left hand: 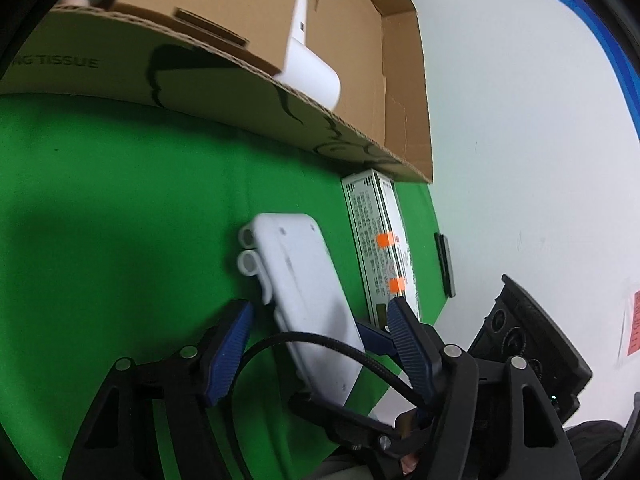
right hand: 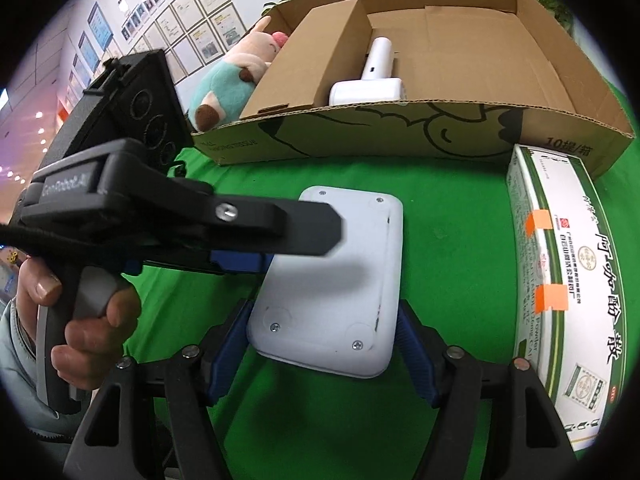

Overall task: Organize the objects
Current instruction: 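Grasp the white pad with the left gripper while the right gripper holds it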

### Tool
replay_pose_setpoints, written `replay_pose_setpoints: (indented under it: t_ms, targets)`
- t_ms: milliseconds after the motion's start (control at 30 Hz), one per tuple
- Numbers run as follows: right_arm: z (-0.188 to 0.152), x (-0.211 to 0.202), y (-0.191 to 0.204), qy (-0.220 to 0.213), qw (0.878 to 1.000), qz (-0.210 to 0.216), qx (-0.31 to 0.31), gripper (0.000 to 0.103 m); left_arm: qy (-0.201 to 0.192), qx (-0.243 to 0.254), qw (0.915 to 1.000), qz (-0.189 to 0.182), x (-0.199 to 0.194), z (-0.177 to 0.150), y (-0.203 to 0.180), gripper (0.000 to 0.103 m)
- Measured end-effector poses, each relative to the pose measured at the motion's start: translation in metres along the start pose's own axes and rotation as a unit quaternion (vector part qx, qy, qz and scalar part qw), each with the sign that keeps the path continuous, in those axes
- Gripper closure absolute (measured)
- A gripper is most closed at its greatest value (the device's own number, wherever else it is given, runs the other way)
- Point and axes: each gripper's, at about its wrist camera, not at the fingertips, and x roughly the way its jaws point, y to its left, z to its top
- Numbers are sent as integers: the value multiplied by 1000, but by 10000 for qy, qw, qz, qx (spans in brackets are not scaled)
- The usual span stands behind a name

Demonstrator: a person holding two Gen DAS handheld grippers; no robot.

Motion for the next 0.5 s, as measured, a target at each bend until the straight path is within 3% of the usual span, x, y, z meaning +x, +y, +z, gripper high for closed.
replay_pose_setpoints:
  t_ms: [100,367,500]
  targets:
    - [-2,0,6,-18,10000,-29,-90,34,-33,96,9997,232,-1,-1,-4,49]
    - [3,-12,21,-355,9984,-193,-392,34,-312,357,9981,384,-19,0,-20,80]
    - [8,-19,27,-558,9959,-347,-618,35,-447,610,9965,348,-30,2,-36,84]
